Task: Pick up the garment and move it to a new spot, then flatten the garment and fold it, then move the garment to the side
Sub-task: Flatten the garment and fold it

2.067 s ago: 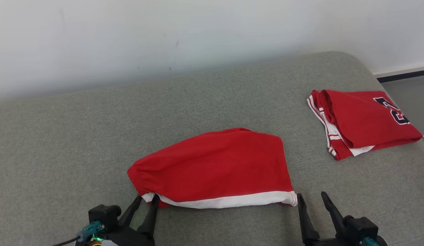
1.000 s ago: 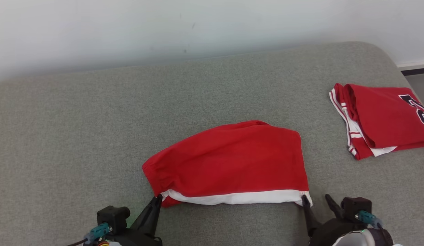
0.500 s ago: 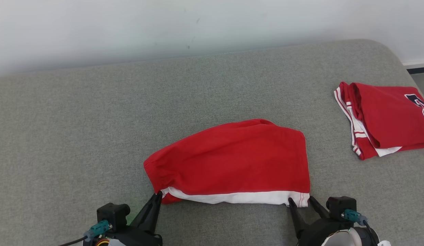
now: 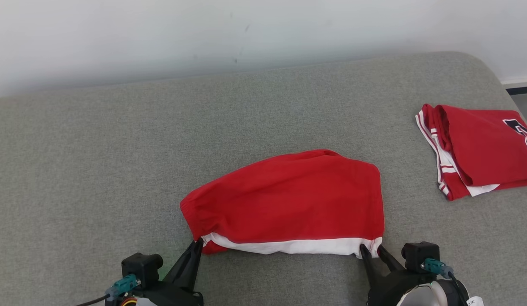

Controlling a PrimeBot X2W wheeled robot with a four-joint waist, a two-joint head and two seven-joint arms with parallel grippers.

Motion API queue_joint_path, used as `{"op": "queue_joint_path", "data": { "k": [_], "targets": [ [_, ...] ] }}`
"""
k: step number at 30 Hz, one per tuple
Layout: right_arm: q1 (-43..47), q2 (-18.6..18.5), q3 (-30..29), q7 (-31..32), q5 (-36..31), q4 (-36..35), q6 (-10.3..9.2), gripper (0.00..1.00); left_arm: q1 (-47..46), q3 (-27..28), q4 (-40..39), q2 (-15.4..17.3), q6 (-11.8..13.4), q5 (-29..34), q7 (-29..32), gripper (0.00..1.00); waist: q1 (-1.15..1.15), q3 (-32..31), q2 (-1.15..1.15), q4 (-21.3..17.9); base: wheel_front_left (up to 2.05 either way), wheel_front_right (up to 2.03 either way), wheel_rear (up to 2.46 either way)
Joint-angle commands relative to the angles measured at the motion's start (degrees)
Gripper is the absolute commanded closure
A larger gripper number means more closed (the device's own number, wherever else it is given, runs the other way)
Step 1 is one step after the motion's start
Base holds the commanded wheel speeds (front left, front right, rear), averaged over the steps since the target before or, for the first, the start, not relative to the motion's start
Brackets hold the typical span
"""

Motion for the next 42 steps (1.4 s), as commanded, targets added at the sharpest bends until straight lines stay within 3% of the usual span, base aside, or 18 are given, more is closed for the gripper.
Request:
{"op": "queue_joint_path", "data": {
  "k": [1, 3, 4, 5, 11, 17, 27, 34, 42],
  "targets": [
    [0.71, 0.19, 0.14, 0.3, -0.12, -0.32, -0.13, 0.54, 0.52, 0.13, 0.0, -0.03, 0.08, 0.52, -0.14, 1.0, 0.0, -0.11, 0.0, 0.06, 0.0, 0.0, 0.0],
    [0.83, 0.19, 0.15, 0.4, -0.26, -0.52, -0.13, 0.59, 0.71, 0.09, 0.04, -0.03, 0.08, 0.49, -0.14, 1.0, 0.0, -0.22, 0.0, 0.11, 0.0, 0.0, 0.0],
    [0.89, 0.19, 0.18, 0.46, -0.37, -0.63, -0.13, 0.75, 0.79, 0.09, 0.04, 0.0, 0.08, 0.47, -0.14, 1.0, 0.0, -0.26, 0.0, 0.12, 0.0, 0.0, 0.0],
    [0.96, 0.19, 0.18, 0.49, -0.49, -0.73, -0.13, 1.0, 0.82, 0.12, -0.01, 0.02, 0.08, 0.44, -0.14, 1.0, 0.0, -0.3, 0.0, 0.12, 0.0, 0.0, 0.0],
    [1.53, 0.19, -0.49, 0.38, -0.61, -1.62, -0.13, 1.0, 1.13, 1.2, -0.81, 0.08, 0.08, 0.55, -0.14, 1.0, 0.0, -0.68, 0.0, 0.15, 0.0, 0.0, 0.0],
    [1.54, 0.18, -2.2, -1.51, 0.88, -4.78, -0.13, 1.0, 2.22, 6.38, -6.06, -1.17, 0.08, -0.46, -0.14, 1.0, 0.0, -1.41, 0.0, 0.21, 0.0, 0.0, 0.0],
    [-0.9, 0.18, -2.47, -5.14, 9.57, -13.44, -0.13, 1.0, 2.04, 11.08, -18.84, -2.43, 0.08, -1.71, -0.14, 1.0, 0.0, -2.37, 0.0, 0.3, 0.0, 0.0, 0.0],
    [-3.44, 0.17, -2.87, -4.15, 12.58, -20.18, -0.13, 1.0, -1.61, 11.61, -26.32, -0.62, 0.08, -3.95, -0.14, 1.0, 0.0, -3.45, 0.0, 0.21, 0.0, 0.0, 0.0],
    [-8.75, -0.88, -2.76, -1.46, 14.93, -27.25, -0.12, 1.0, -10.09, 9.46, -31.29, 4.27, 0.08, -8.38, 1.42, 1.0, 0.0, -4.57, 0.0, -0.17, 0.0, 0.0, 0.0]
  ]
}}
